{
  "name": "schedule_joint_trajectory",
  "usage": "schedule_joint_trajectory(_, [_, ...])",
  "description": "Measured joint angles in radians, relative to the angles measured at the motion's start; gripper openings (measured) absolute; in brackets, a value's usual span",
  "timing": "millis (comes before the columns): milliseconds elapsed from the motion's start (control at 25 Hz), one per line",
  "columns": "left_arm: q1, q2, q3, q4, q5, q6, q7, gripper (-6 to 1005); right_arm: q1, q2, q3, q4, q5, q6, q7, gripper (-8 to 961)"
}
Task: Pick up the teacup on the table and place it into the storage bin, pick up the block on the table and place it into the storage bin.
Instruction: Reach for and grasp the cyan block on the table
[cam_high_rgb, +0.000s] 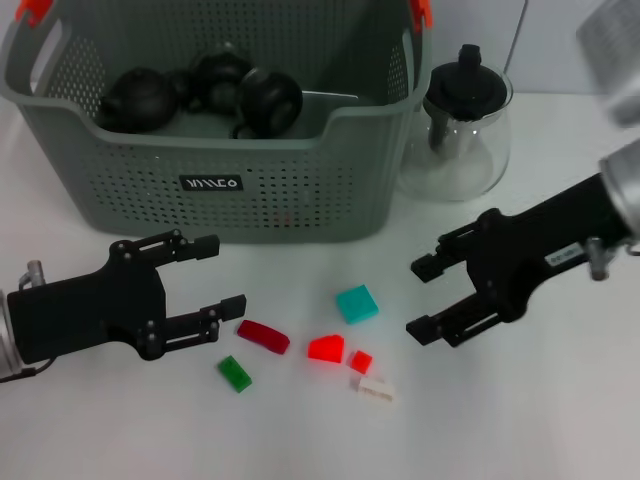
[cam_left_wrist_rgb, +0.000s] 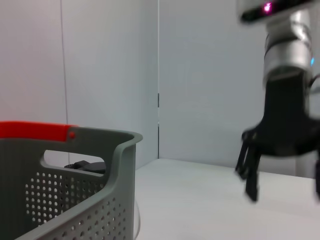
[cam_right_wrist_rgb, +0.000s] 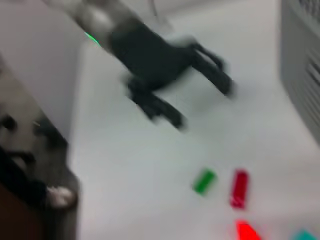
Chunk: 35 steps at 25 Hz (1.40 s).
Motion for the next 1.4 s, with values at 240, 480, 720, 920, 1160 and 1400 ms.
schedule_joint_trajectory(240, [-0.002, 0.000, 0.005, 0.000, 0.000, 0.001, 0.000, 692, 0.089, 0.031, -0.030, 0.196, -0.146, 0.220, 0.007, 827])
schedule_joint_trajectory(480, [-0.003, 0.000, 0.005, 0.000, -0.001, 0.001, 0.001, 692, 0.205, 0.031, -0.098, 0.442, -0.152, 0.446, 0.066, 826])
schedule_joint_trajectory(720, [-0.007, 0.000, 0.003, 0.000, 0.000, -0.002, 0.001, 691, 0.238, 0.034, -0.191, 0.487, -0.150, 0.563, 0.218, 826])
schedule_joint_trajectory(920, [-0.011, 0.000, 0.005, 0.000, 0.001, -0.003, 0.002, 691, 0.257, 0.041, -0.252, 0.499, -0.146, 0.592, 0.369, 827])
schedule_joint_trajectory(1160, [-0.013, 0.000, 0.006, 0.000, 0.001, -0.005, 0.004, 691, 0.270, 0.043, -0.350, 0.505, -0.117, 0.644, 0.516, 826])
schedule_joint_trajectory(1400, [-0.013, 0.002, 0.003, 0.000, 0.001, -0.006, 0.011, 691, 0.281, 0.044, -0.452, 0.506, -0.115, 0.701, 0.606, 827])
